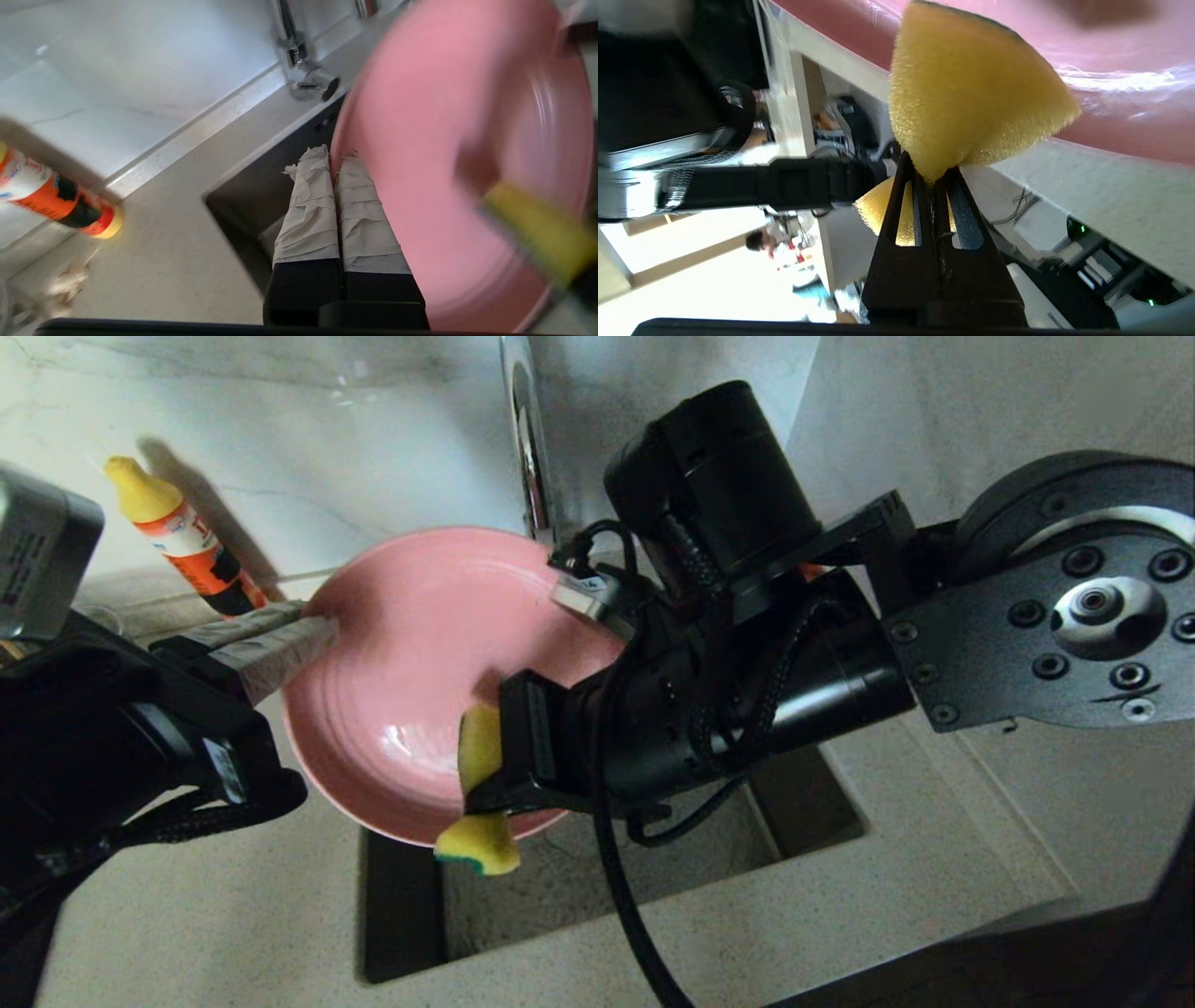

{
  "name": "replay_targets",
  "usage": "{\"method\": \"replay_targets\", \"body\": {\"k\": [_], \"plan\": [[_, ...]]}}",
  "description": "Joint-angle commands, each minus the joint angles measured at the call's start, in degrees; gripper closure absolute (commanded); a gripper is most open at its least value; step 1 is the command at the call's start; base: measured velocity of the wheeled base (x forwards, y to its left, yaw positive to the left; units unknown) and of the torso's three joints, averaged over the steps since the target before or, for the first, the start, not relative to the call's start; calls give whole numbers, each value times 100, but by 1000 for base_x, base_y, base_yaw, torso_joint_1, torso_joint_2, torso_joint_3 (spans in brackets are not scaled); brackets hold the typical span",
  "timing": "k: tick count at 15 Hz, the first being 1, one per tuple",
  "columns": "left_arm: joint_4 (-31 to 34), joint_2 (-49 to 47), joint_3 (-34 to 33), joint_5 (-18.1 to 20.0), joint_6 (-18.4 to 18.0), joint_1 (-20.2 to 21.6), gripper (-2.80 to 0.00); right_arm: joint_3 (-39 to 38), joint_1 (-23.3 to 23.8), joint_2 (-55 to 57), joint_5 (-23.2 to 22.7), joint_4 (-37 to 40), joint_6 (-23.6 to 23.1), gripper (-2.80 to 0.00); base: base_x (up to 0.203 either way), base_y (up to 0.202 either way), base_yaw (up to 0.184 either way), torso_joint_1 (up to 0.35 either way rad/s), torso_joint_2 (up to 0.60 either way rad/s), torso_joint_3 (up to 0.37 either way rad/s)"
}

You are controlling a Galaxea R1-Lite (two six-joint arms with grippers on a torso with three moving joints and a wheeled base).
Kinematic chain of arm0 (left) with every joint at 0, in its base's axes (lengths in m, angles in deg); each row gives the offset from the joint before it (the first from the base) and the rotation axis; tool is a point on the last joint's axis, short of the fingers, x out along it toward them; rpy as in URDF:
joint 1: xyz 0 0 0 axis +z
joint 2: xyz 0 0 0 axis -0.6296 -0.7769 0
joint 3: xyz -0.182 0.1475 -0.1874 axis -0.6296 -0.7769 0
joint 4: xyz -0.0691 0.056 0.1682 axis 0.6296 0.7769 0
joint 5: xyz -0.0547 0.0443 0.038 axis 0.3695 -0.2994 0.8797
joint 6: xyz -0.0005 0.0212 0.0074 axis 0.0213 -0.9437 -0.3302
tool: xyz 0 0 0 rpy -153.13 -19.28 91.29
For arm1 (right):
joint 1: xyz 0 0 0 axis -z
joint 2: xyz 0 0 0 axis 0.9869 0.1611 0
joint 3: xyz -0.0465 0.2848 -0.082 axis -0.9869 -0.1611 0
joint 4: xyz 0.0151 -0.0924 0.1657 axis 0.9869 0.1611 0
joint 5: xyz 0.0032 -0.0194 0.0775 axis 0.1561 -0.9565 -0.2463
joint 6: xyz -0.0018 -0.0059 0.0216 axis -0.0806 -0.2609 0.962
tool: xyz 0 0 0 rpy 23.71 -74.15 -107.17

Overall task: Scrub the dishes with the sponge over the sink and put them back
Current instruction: Wipe the plate

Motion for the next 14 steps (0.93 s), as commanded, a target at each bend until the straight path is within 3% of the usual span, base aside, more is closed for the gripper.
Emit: {"method": "replay_targets", "body": {"k": [1, 7, 14], "plan": [[3, 15, -47, -22, -17, -4, 0, -82, 120, -239, 0, -3, 13, 0, 0, 0, 0, 0, 0, 0], [17, 100, -92, -56, -8, -4, 0, -49, 317, -316, 14, -18, -11, 0, 0, 0, 0, 0, 0, 0], [548, 323, -148, -30, -8, -13, 0, 206, 303, -154, 724, -43, -320, 0, 0, 0, 0, 0, 0, 0]]}}
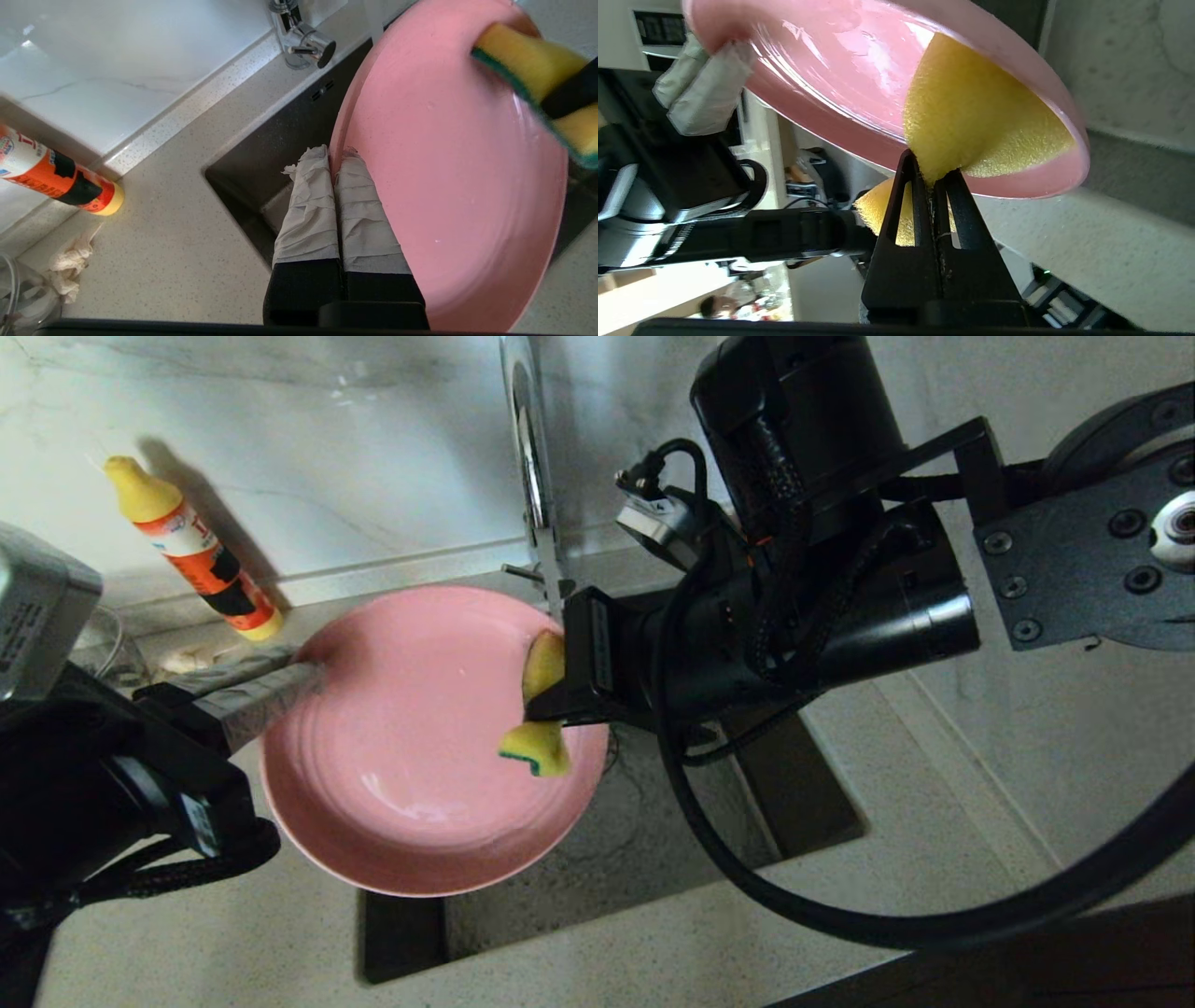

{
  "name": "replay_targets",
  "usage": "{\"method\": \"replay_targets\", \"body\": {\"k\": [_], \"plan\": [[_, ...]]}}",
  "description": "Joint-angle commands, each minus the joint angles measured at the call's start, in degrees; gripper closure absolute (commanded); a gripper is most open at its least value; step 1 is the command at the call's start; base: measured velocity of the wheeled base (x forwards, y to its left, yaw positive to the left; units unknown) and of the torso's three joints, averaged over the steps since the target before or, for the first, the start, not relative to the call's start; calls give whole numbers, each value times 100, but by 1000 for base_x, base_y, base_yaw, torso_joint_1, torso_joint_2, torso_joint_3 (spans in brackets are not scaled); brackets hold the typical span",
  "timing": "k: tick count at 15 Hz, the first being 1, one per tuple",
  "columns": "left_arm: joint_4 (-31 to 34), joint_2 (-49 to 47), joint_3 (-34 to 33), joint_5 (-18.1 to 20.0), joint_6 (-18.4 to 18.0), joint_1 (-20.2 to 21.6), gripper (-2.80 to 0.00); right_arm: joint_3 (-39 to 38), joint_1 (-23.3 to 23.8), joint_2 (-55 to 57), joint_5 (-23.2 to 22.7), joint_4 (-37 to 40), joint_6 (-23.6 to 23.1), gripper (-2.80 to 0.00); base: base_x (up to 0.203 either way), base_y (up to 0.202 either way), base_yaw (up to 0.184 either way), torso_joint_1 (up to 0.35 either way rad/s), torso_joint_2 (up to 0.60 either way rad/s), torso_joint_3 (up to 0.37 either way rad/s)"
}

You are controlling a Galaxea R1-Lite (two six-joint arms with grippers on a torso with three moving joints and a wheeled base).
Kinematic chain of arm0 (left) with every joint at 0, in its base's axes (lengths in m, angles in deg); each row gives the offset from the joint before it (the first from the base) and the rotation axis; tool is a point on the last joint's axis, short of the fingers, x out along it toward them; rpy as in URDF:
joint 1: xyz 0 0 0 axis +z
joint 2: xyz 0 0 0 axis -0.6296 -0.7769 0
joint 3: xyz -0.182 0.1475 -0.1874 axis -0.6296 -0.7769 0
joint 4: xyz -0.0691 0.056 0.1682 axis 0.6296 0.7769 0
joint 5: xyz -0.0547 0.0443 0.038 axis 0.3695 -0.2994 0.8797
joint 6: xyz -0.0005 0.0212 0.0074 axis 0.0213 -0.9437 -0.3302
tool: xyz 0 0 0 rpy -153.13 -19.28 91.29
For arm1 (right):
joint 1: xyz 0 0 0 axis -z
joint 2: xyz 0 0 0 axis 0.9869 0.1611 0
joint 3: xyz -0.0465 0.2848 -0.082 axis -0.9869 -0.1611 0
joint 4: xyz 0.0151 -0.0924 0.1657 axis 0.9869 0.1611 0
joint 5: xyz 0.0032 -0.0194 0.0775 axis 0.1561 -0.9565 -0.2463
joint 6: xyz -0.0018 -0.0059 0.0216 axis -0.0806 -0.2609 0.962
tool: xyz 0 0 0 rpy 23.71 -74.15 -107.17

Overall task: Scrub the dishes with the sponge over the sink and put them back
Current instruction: Wipe the plate

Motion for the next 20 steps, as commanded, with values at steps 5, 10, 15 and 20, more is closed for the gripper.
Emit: {"method": "replay_targets", "body": {"k": [5, 10, 15, 20], "plan": [[-49, -112, 11, -7, 4, -2, 0, 29, -278, 71, 75, -60, -67, 0, 0, 0, 0, 0, 0, 0], [-49, -122, -16, -15, 39, -2, 0, 29, -555, 55, 69, -48, -57, 0, 0, 0, 0, 0, 0, 0], [-49, -122, 14, -17, 44, 7, 0, 24, -778, 256, 84, 6, -40, 0, 0, 0, 0, 0, 0, 0], [-49, -145, 72, -61, 100, 16, 0, 20, -912, 386, 317, 254, -31, 0, 0, 0, 0, 0, 0, 0]]}}
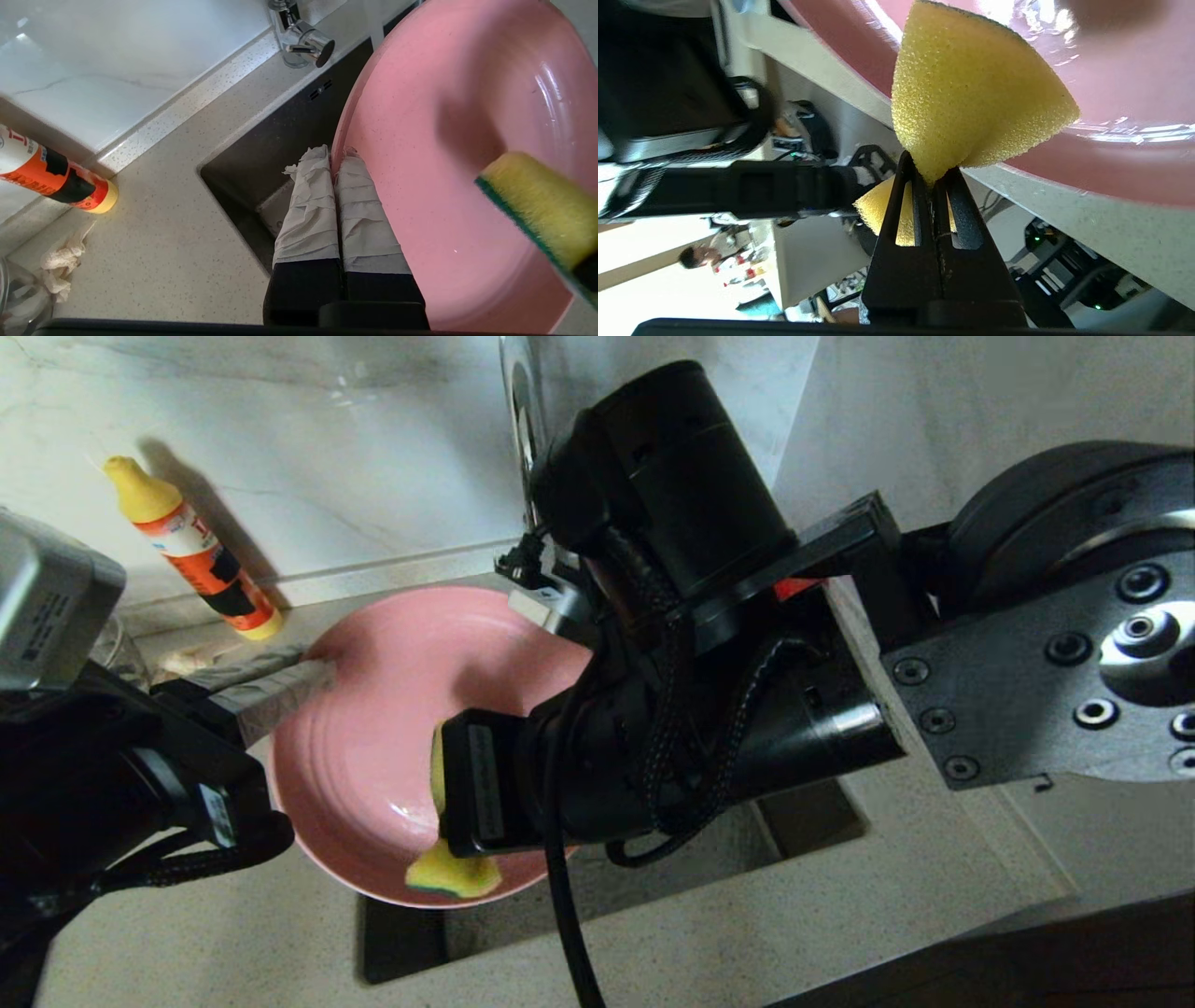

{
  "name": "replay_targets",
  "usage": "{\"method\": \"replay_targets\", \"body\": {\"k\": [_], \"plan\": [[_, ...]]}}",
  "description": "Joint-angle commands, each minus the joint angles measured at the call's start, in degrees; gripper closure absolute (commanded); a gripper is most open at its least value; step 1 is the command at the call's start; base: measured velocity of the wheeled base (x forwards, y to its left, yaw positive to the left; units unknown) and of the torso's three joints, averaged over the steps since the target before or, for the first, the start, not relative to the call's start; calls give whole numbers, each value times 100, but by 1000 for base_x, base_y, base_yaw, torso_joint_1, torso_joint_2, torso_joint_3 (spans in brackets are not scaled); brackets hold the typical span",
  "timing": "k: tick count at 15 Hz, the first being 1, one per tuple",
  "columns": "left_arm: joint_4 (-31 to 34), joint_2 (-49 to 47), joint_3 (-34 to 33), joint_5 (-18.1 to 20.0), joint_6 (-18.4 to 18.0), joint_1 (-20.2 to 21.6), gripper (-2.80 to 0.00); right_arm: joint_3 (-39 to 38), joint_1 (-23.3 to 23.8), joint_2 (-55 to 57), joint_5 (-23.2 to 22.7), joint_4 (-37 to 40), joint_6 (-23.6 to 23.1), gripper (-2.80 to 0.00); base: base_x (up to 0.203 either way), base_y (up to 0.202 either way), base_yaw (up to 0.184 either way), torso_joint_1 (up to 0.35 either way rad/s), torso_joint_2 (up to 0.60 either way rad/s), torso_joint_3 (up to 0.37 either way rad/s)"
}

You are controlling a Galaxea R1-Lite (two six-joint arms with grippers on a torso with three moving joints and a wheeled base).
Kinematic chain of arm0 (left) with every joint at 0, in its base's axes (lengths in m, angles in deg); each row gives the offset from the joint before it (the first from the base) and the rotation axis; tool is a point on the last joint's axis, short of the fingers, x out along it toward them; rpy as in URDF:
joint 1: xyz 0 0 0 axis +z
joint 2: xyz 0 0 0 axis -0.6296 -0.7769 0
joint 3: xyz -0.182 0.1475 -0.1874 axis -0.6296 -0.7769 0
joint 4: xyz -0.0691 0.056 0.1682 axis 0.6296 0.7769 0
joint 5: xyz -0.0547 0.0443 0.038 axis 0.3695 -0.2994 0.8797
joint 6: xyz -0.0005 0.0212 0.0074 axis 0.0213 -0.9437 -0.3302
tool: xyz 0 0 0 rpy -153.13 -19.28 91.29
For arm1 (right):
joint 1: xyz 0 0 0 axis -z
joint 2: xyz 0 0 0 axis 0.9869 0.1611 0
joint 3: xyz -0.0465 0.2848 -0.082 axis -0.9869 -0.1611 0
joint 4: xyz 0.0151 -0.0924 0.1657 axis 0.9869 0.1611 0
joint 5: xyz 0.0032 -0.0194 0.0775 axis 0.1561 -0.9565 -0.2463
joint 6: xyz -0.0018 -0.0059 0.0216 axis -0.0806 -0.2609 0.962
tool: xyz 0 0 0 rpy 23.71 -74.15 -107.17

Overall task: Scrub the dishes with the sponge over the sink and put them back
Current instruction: Wipe the plate

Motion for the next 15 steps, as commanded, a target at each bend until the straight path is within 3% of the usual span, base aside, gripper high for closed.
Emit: {"method": "replay_targets", "body": {"k": [1, 15], "plan": [[-16, -21, 32, -39, -12, 1, 0, 1, -25, 79, 72, 45, 11, 0, 0, 0, 0, 0, 0, 0], [28, 23, 112, -128, 32, 10, 0, -331, 35, -306, 747, 406, 27, 0, 0, 0, 0, 0, 0, 0]]}}
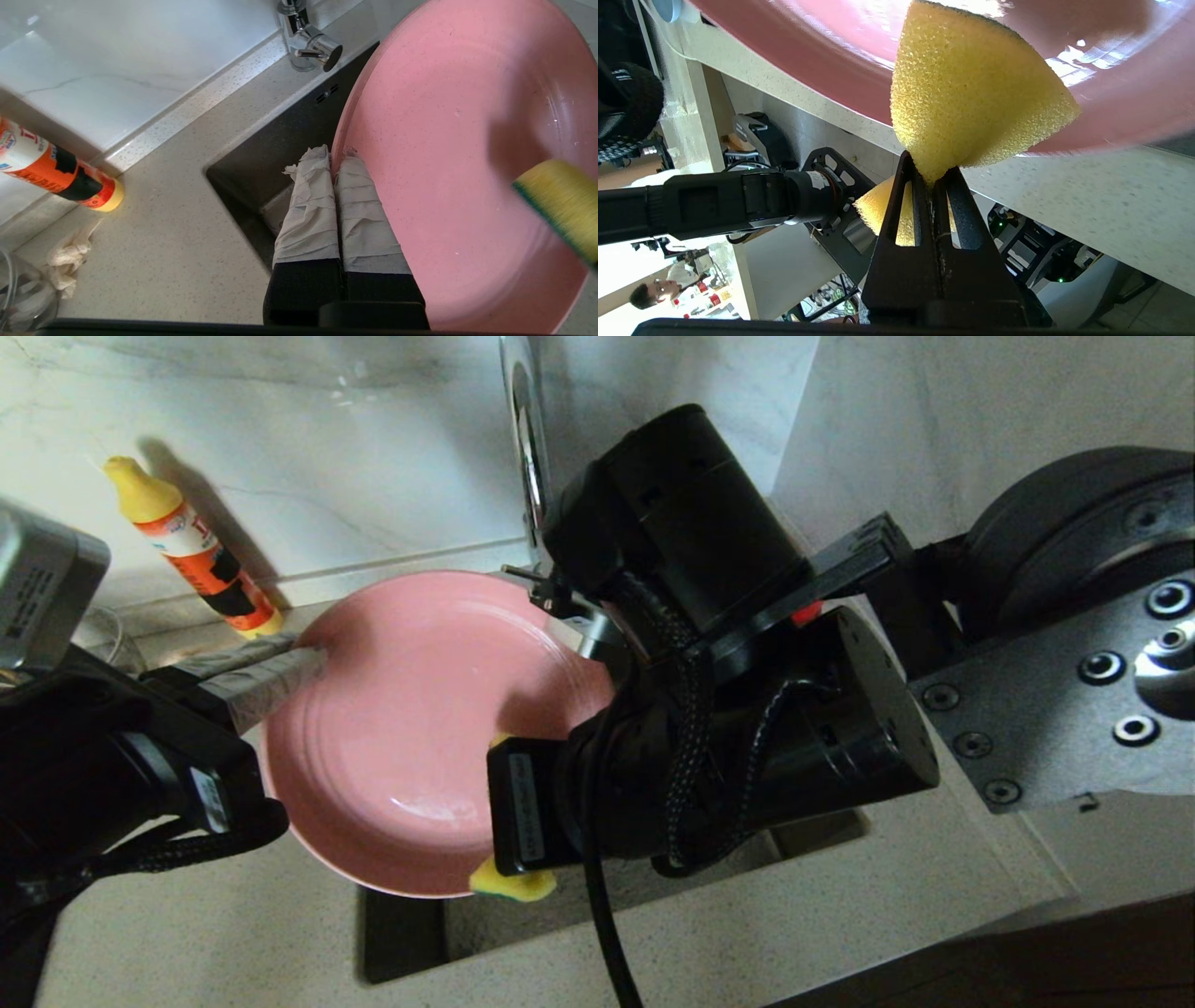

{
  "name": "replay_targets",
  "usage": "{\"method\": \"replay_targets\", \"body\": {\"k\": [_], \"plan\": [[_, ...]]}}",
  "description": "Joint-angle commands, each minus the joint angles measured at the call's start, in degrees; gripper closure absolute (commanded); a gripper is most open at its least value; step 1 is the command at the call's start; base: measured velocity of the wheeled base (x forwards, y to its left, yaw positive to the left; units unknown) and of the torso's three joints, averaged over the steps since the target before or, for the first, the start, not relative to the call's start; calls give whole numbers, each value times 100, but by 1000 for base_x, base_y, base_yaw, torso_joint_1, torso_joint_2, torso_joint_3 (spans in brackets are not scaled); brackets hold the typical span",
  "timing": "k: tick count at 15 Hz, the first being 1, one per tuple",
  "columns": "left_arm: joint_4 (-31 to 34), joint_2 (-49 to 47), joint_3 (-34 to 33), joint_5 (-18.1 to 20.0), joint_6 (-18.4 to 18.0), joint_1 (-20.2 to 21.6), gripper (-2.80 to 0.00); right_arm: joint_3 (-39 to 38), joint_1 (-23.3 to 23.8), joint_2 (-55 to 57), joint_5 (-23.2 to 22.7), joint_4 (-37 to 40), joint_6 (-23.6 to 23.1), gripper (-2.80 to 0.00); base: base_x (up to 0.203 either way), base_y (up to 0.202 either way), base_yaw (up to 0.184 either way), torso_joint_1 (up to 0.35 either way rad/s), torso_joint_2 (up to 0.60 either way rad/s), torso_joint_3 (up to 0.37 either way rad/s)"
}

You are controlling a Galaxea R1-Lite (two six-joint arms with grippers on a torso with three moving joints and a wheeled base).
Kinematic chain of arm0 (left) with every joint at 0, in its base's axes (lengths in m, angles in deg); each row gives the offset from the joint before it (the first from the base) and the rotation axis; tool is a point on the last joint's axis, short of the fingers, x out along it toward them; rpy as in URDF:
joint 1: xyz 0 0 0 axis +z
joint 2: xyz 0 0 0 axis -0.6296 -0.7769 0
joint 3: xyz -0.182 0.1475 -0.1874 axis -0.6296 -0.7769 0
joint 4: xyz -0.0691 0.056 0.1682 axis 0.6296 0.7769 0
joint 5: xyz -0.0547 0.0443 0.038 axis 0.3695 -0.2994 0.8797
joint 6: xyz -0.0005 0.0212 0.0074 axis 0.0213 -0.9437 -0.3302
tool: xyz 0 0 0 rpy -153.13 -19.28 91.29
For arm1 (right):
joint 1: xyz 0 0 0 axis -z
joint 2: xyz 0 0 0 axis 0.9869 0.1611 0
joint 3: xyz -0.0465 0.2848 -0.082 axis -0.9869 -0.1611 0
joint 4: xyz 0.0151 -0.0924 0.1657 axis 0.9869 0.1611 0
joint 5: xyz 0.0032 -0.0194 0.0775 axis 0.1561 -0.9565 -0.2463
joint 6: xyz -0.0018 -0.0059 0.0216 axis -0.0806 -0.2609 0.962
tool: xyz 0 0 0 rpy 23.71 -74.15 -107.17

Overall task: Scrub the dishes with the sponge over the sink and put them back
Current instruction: Wipe the plate

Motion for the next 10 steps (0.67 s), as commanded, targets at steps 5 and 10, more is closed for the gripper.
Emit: {"method": "replay_targets", "body": {"k": [5, 10], "plan": [[-16, 47, -76, -98, 49, 17, 0, -103, 93, -549, -7, 187, 13, 0, 0, 0, 0, 0, 0, 0], [-16, -6, -287, -237, 299, 29, 0, -106, 58, -1416, -191, 249, -18, 0, 0, 0, 0, 0, 0, 0]]}}
